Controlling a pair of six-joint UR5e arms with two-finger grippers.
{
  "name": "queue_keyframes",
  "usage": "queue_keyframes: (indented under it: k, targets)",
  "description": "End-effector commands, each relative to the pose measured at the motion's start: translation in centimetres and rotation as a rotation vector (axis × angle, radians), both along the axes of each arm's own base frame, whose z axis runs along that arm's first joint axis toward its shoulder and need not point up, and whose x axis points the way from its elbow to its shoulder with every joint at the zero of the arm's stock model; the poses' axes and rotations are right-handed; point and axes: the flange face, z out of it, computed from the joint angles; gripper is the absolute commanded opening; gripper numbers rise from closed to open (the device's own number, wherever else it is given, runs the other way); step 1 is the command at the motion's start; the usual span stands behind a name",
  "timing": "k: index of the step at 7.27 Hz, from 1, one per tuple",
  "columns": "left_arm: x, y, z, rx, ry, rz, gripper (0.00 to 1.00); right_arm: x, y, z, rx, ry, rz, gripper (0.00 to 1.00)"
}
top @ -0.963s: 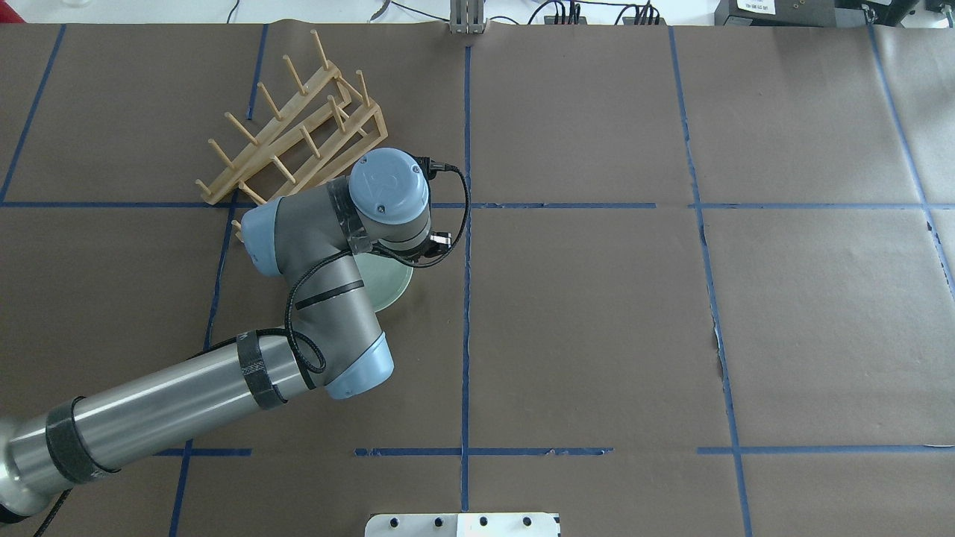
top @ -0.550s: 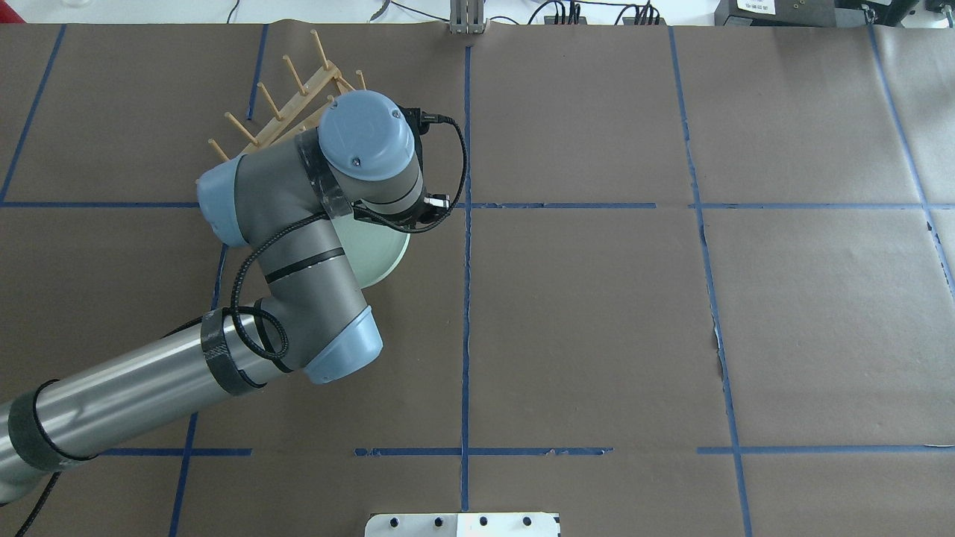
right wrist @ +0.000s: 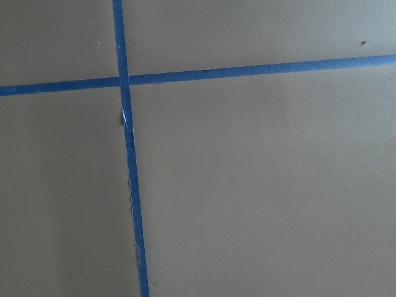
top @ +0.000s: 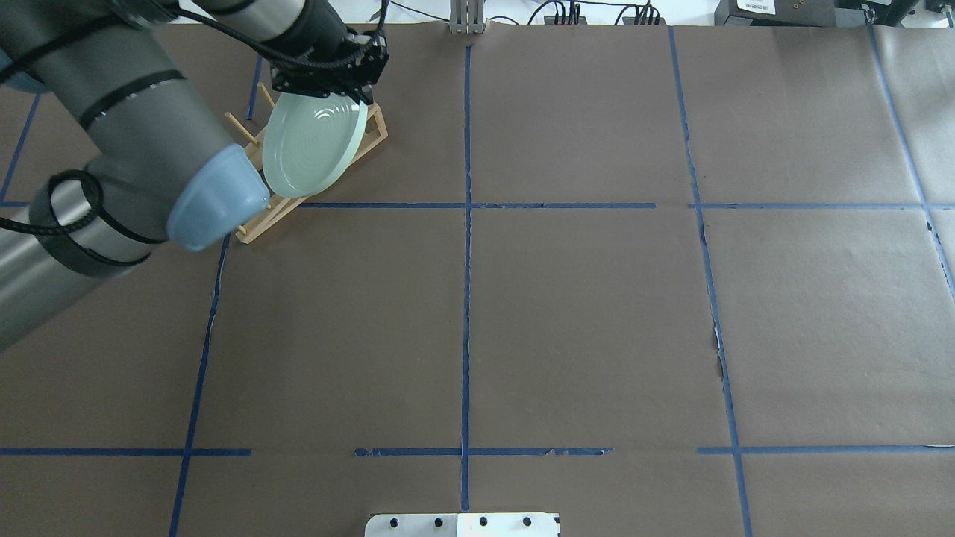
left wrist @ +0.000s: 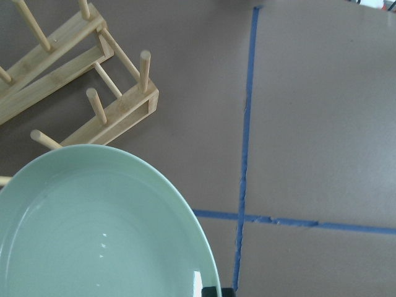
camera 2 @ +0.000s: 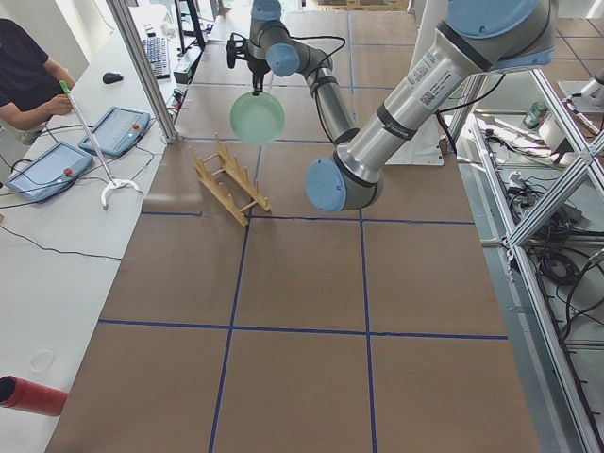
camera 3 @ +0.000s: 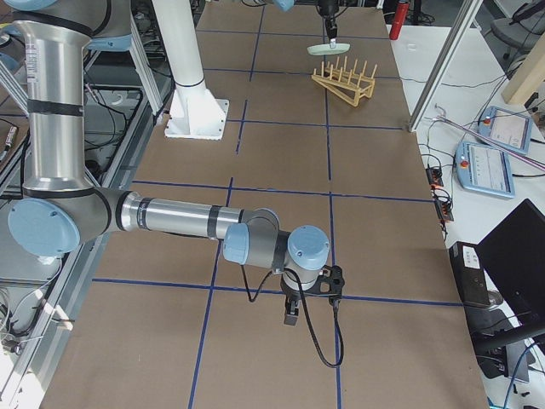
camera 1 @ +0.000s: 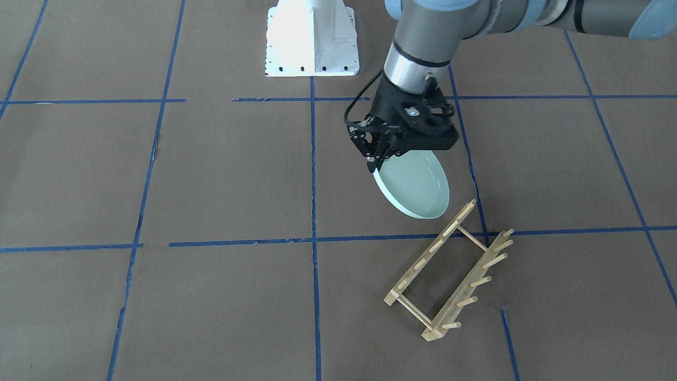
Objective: Place plate on rack
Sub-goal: 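Raise the plate upright with the left gripper above the rack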
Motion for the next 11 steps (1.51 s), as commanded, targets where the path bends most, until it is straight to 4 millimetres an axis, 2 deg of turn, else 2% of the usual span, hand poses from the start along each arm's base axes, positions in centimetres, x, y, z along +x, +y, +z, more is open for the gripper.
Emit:
queue_keyframes:
  k: [1,2,3,5,6,7,8,9,10,11]
  targets:
    - [-7.2,-3.0,0.2,0.002,0.262,-0.171,0.0,0.0,0.0,0.0,0.0,0.0,0.0,1.0]
    - [-9.2,-5.0,1.4,-0.038,0.36,-0.239,0.0,0.0,0.0,0.0,0.0,0.0,0.0,1.0]
    - [-10.5,-5.9,2.5,-0.078,0.441,-0.279,0.0,0.0,0.0,0.0,0.0,0.0,0.0,1.0]
    - [-10.9,-7.5,5.4,-0.136,0.682,-0.419,0.0,0.0,0.0,0.0,0.0,0.0,0.0,1.0]
    - [-11.2,-7.6,8.2,-0.15,0.81,-0.459,0.0,0.0,0.0,0.0,0.0,0.0,0.0,1.0]
    - [-10.8,-8.3,9.4,-0.124,0.856,-0.502,0.0,0.0,-0.1,-0.1,0.002,0.0,0.0,1.0]
    - [-6.4,-7.1,9.7,-0.103,0.918,-0.564,0.0,0.0,0.0,0.0,0.0,0.0,0.0,1.0]
    - [-3.5,-6.1,11.9,-0.102,0.951,-0.612,0.0,0.0,-0.1,-0.1,0.002,0.0,0.0,1.0]
    - [-3.1,-6.5,13.0,-0.114,0.936,-0.62,0.0,0.0,0.0,0.0,0.0,0.0,0.0,1.0]
    - [-3.3,-6.6,13.2,-0.114,0.934,-0.622,0.0,0.0,-0.1,-0.1,0.002,0.0,0.0,1.0]
